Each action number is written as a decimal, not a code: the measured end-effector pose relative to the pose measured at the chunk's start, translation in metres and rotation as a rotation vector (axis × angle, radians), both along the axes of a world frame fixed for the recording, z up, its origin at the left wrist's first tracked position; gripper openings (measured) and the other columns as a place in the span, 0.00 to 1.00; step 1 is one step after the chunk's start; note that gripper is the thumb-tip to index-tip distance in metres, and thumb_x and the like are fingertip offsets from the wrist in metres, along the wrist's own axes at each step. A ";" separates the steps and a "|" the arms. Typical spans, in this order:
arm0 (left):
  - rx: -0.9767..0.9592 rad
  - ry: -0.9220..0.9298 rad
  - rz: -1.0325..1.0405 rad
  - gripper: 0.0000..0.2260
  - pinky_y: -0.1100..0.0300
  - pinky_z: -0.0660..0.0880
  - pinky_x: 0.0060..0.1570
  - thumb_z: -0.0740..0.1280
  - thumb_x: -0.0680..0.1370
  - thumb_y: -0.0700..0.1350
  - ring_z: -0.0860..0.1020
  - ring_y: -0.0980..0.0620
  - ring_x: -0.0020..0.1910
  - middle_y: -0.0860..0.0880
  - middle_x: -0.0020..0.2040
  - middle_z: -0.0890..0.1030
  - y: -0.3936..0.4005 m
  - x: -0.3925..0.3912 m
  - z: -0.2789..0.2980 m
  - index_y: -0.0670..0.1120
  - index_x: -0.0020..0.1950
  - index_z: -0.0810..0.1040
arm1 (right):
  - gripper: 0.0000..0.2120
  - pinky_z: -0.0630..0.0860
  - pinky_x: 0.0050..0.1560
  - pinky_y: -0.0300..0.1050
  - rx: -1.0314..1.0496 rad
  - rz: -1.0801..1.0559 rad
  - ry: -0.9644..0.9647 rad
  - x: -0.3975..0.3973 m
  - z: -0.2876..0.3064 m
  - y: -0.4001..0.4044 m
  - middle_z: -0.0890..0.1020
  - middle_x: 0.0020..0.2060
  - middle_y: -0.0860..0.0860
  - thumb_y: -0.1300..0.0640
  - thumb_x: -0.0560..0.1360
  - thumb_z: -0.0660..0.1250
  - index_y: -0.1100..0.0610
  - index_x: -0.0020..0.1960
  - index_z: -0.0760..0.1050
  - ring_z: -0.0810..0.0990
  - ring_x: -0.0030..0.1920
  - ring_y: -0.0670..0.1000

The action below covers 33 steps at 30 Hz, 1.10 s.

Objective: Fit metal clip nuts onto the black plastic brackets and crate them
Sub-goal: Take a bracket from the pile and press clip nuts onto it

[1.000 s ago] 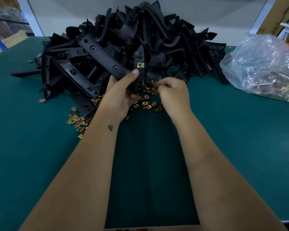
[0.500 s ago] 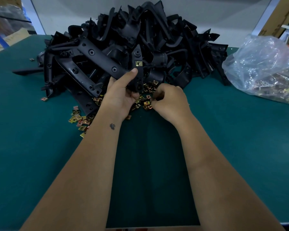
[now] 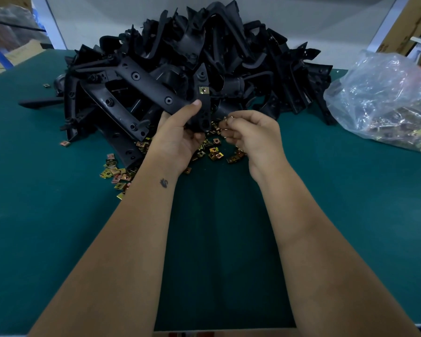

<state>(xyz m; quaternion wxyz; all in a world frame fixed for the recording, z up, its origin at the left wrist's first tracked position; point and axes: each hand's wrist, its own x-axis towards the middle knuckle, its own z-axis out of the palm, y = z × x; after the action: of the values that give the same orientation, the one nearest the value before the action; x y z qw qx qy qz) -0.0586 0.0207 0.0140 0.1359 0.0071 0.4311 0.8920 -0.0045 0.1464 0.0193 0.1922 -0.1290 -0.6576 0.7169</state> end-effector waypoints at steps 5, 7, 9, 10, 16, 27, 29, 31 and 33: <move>0.003 0.028 -0.053 0.13 0.64 0.70 0.29 0.68 0.78 0.39 0.79 0.54 0.39 0.47 0.53 0.80 0.000 -0.001 -0.003 0.45 0.60 0.70 | 0.06 0.80 0.46 0.42 -0.194 0.030 0.035 0.000 0.002 0.002 0.85 0.41 0.53 0.66 0.75 0.70 0.57 0.43 0.81 0.83 0.42 0.50; 0.017 0.034 -0.072 0.13 0.64 0.70 0.29 0.68 0.78 0.38 0.80 0.54 0.39 0.47 0.52 0.80 0.000 -0.001 -0.003 0.45 0.60 0.70 | 0.06 0.79 0.43 0.41 -0.243 0.035 0.040 -0.001 0.001 0.003 0.83 0.37 0.52 0.66 0.74 0.70 0.57 0.43 0.82 0.81 0.38 0.49; 0.029 0.048 -0.098 0.13 0.64 0.70 0.30 0.66 0.78 0.37 0.79 0.54 0.39 0.47 0.52 0.80 0.000 -0.001 -0.003 0.45 0.61 0.70 | 0.06 0.78 0.40 0.40 -0.285 0.054 0.049 -0.001 0.001 0.003 0.83 0.35 0.52 0.66 0.74 0.70 0.58 0.42 0.82 0.80 0.36 0.48; 0.032 0.057 -0.110 0.13 0.64 0.70 0.30 0.65 0.78 0.36 0.79 0.54 0.38 0.47 0.51 0.80 0.000 -0.001 -0.003 0.44 0.61 0.70 | 0.06 0.78 0.40 0.40 -0.291 0.063 0.051 -0.001 0.001 0.003 0.83 0.34 0.52 0.66 0.75 0.69 0.59 0.42 0.82 0.80 0.35 0.48; 0.050 0.079 -0.131 0.09 0.63 0.69 0.31 0.63 0.78 0.34 0.78 0.54 0.38 0.49 0.45 0.81 -0.001 0.001 -0.003 0.44 0.55 0.69 | 0.05 0.79 0.39 0.40 -0.273 0.086 0.043 -0.001 0.001 0.002 0.84 0.34 0.52 0.66 0.76 0.68 0.59 0.43 0.82 0.81 0.35 0.48; 0.039 0.078 -0.130 0.07 0.64 0.70 0.30 0.62 0.78 0.34 0.78 0.53 0.38 0.48 0.43 0.81 0.000 0.002 -0.001 0.44 0.52 0.70 | 0.06 0.78 0.37 0.38 -0.231 0.122 0.046 -0.001 0.001 -0.001 0.82 0.32 0.51 0.66 0.76 0.67 0.60 0.42 0.80 0.80 0.33 0.47; 0.034 0.074 -0.133 0.11 0.64 0.70 0.30 0.62 0.78 0.34 0.78 0.53 0.39 0.47 0.46 0.81 0.000 0.002 -0.001 0.44 0.59 0.70 | 0.06 0.78 0.37 0.38 -0.227 0.133 0.051 -0.001 0.001 -0.001 0.82 0.32 0.51 0.66 0.76 0.67 0.59 0.42 0.80 0.80 0.33 0.47; 0.035 0.072 -0.132 0.13 0.64 0.70 0.30 0.62 0.79 0.34 0.78 0.53 0.39 0.47 0.47 0.80 0.000 0.002 -0.001 0.44 0.61 0.69 | 0.07 0.77 0.36 0.38 -0.223 0.149 0.056 -0.002 0.000 0.000 0.82 0.31 0.51 0.66 0.76 0.67 0.59 0.41 0.80 0.79 0.33 0.47; 0.030 0.071 -0.128 0.13 0.64 0.70 0.30 0.62 0.79 0.34 0.78 0.53 0.39 0.47 0.48 0.80 0.000 0.003 -0.001 0.44 0.62 0.69 | 0.07 0.77 0.35 0.38 -0.224 0.160 0.059 -0.003 -0.001 0.000 0.82 0.31 0.50 0.66 0.76 0.67 0.59 0.41 0.80 0.79 0.32 0.47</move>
<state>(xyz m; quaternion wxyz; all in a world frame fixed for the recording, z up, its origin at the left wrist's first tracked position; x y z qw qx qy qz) -0.0558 0.0207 0.0135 0.1773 0.0685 0.4207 0.8871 -0.0075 0.1460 0.0188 0.1380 -0.0754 -0.5759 0.8022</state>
